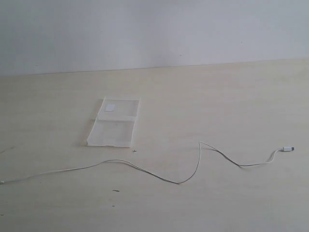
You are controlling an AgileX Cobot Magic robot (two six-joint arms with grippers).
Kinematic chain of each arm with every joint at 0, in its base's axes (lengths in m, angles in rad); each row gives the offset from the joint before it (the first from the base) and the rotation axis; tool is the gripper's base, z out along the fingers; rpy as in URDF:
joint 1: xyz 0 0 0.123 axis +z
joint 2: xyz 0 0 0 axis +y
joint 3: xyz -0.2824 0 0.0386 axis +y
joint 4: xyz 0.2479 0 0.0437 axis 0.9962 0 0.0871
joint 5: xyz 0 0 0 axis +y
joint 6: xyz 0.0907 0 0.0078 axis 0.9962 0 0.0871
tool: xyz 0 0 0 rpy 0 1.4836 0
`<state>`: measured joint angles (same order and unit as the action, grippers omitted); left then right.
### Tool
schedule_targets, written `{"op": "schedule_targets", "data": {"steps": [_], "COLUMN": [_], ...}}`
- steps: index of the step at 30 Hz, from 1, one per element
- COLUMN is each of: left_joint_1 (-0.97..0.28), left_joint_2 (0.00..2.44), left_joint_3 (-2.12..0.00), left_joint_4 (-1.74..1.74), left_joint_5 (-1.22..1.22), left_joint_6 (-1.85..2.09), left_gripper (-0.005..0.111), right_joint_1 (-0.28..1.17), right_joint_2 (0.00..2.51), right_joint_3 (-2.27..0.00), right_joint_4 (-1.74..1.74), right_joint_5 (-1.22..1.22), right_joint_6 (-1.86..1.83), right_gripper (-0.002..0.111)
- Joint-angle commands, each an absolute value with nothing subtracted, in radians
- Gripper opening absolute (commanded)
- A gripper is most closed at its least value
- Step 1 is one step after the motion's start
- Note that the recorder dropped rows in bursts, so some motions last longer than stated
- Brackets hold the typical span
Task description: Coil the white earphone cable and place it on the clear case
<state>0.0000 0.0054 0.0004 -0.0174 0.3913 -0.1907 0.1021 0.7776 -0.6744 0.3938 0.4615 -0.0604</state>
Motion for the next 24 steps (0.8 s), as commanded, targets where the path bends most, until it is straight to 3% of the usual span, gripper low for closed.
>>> {"op": "schedule_targets", "data": {"steps": [1, 6, 13, 20, 24], "left_joint_1": [0.001, 0.001, 0.001, 0.001, 0.001], "left_joint_2": [0.0, 0.0, 0.0, 0.0, 0.0], "left_joint_3": [0.0, 0.0, 0.0, 0.0, 0.0], "left_joint_4": [-0.016, -0.016, -0.016, -0.016, -0.016], "left_joint_5": [0.386, 0.386, 0.386, 0.386, 0.386], "left_joint_6": [-0.188, -0.188, -0.188, -0.188, -0.188], "left_gripper": [0.0, 0.0, 0.0, 0.0, 0.0], "right_joint_1": [0.094, 0.094, 0.115, 0.368, 0.493], "right_joint_2": [0.915, 1.003, 1.144, 1.304, 1.425], "right_joint_3": [-0.679, -0.679, -0.727, -0.787, -0.848], "right_joint_4": [0.937, 1.249, 1.359, 1.331, 1.323], "right_joint_5": [0.626, 0.731, 1.067, 0.836, 0.697], "right_joint_6": [-0.644, -0.846, -1.239, -1.404, -1.438], "right_gripper": [0.0, 0.0, 0.0, 0.0, 0.008]}}
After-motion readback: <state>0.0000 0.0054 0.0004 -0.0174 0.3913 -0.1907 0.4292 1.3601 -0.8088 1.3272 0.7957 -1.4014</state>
